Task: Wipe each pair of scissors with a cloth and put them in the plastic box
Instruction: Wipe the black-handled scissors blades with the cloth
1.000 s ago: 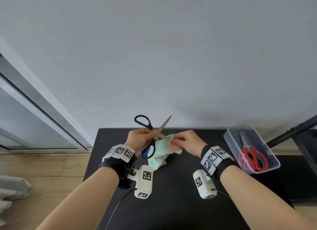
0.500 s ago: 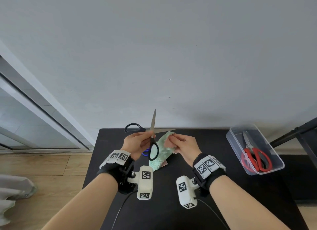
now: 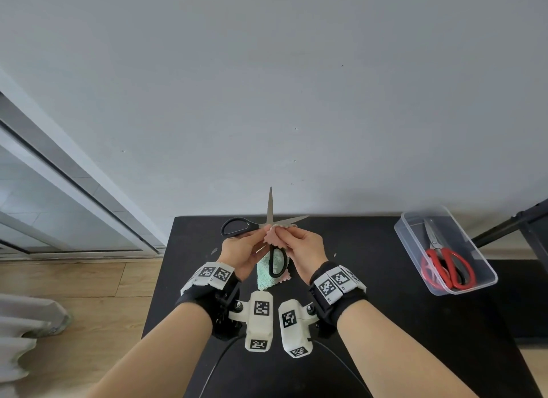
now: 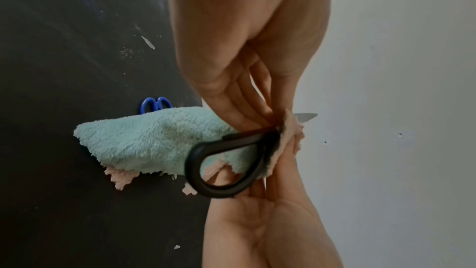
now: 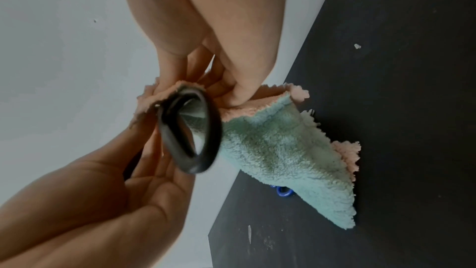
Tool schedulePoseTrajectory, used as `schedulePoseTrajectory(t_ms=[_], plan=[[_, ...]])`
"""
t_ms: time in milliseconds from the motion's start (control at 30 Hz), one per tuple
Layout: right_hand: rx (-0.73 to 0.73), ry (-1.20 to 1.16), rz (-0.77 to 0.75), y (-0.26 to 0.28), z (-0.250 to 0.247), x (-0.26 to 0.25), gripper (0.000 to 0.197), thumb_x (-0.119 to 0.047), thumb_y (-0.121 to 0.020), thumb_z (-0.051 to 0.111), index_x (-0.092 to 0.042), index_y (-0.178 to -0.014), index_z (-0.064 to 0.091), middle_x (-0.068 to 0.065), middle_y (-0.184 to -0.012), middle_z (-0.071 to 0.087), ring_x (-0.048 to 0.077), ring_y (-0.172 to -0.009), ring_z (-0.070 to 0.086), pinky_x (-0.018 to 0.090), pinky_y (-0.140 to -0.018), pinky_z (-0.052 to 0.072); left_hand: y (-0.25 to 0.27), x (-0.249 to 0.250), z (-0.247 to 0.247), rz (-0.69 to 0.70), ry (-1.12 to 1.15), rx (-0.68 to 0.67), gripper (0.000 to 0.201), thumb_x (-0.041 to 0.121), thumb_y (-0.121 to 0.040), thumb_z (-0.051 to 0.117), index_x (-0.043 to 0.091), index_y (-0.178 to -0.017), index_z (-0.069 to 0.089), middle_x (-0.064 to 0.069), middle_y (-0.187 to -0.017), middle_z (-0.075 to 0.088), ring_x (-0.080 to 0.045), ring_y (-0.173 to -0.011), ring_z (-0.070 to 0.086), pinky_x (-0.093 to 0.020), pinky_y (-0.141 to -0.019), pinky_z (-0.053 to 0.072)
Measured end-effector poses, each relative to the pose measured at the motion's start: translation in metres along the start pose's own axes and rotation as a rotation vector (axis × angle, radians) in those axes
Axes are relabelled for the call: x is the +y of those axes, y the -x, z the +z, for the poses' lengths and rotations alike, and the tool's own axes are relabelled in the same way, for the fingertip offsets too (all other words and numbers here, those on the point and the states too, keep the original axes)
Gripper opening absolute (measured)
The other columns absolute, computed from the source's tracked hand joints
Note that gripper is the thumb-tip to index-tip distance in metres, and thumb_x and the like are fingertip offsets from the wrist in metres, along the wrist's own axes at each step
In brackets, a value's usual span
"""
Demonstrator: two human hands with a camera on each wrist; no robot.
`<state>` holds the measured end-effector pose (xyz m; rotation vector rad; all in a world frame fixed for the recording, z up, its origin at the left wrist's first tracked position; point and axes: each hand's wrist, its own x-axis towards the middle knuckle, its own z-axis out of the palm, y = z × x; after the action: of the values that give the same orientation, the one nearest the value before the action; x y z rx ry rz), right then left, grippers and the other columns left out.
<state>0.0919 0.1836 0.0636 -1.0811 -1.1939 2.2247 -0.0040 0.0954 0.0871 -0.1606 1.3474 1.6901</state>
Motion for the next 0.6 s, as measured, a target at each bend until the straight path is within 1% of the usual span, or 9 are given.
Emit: schedulePoseTrajectory(t_ms=[100, 167, 233, 333, 367, 433, 500, 600], plan=[[0.0, -0.056, 0.014, 0.003, 0.002, -0.003, 0.009, -0.009, -0.086, 0.066, -0.004, -0.084, 0.073, 0.017, -0.091, 0.072, 0.021, -0.081, 0.07, 0.023, -0.064, 0.055, 0.0, 0.001, 0.001, 0.026, -0.011, 0.004, 0.006, -0.004, -0.086, 0.061, -0.005, -0.088, 0.067, -0.008, -0.077, 0.073, -0.013, -0.066, 0.07, -0.02, -0.059, 0.056], [0.008, -0.087, 0.013, 0.004, 0.002, -0.004, 0.01, -0.008, -0.087, 0.065, -0.004, -0.082, 0.072, 0.013, -0.085, 0.072, 0.018, -0.076, 0.07, 0.022, -0.062, 0.055, 0.0, 0.001, 0.001, 0.041, -0.017, 0.002, 0.007, -0.005, -0.085, 0.062, -0.007, -0.09, 0.067, -0.01, -0.08, 0.073, -0.015, -0.069, 0.071, -0.021, -0.06, 0.056], [0.022, -0.08, 0.004, 0.001, 0.0, -0.004, 0.009, -0.009, -0.086, 0.066, -0.003, -0.084, 0.073, 0.015, -0.089, 0.072, 0.02, -0.079, 0.07, 0.024, -0.067, 0.055, 0.0, 0.002, 0.002, 0.049, -0.026, -0.01, 0.006, -0.005, -0.084, 0.063, -0.006, -0.089, 0.067, -0.011, -0.081, 0.073, -0.017, -0.073, 0.071, -0.022, -0.063, 0.057], [0.044, -0.054, -0.018, 0.0, -0.003, -0.003, 0.017, -0.012, -0.084, 0.068, 0.003, -0.093, 0.072, 0.022, -0.101, 0.069, 0.025, -0.09, 0.068, 0.031, -0.082, 0.054, 0.0, 0.002, 0.002, 0.053, -0.052, -0.027, 0.005, -0.004, -0.083, 0.064, -0.002, -0.084, 0.068, -0.01, -0.081, 0.074, -0.018, -0.076, 0.071, -0.023, -0.067, 0.058], [0.054, -0.065, -0.021, 0.0, -0.005, -0.004, 0.019, -0.011, -0.084, 0.068, 0.004, -0.095, 0.071, 0.022, -0.1, 0.069, 0.026, -0.092, 0.067, 0.032, -0.086, 0.053, 0.0, 0.003, 0.002, 0.054, -0.057, -0.03, 0.005, -0.004, -0.083, 0.064, -0.002, -0.083, 0.068, -0.011, -0.081, 0.074, -0.019, -0.077, 0.071, -0.025, -0.068, 0.058], [0.074, -0.1, -0.026, -0.001, -0.009, -0.008, 0.013, -0.008, -0.086, 0.066, 0.001, -0.092, 0.072, 0.017, -0.093, 0.07, 0.022, -0.087, 0.067, 0.032, -0.087, 0.052, 0.0, 0.003, 0.0, 0.053, -0.052, -0.018, 0.003, -0.004, -0.082, 0.065, -0.002, -0.083, 0.068, -0.011, -0.079, 0.074, -0.02, -0.075, 0.071, -0.027, -0.071, 0.059], [0.093, -0.088, -0.031, -0.003, -0.015, -0.013, 0.01, -0.008, -0.088, 0.064, -0.004, -0.088, 0.072, 0.011, -0.086, 0.071, 0.019, -0.081, 0.066, 0.031, -0.084, 0.052, 0.0, 0.004, -0.004, 0.049, -0.037, -0.002, 0.003, -0.005, -0.082, 0.065, -0.002, -0.082, 0.067, -0.01, -0.073, 0.073, -0.018, -0.069, 0.071, -0.027, -0.069, 0.059], [0.111, -0.048, -0.045, -0.003, -0.023, -0.021, 0.012, -0.012, -0.089, 0.063, -0.007, -0.083, 0.073, 0.008, -0.079, 0.07, 0.017, -0.074, 0.064, 0.028, -0.069, 0.049, 0.001, 0.006, -0.007, 0.052, -0.037, -0.014, 0.005, -0.004, -0.083, 0.064, -0.001, -0.081, 0.066, -0.008, -0.07, 0.072, -0.016, -0.066, 0.071, -0.026, -0.066, 0.058]])
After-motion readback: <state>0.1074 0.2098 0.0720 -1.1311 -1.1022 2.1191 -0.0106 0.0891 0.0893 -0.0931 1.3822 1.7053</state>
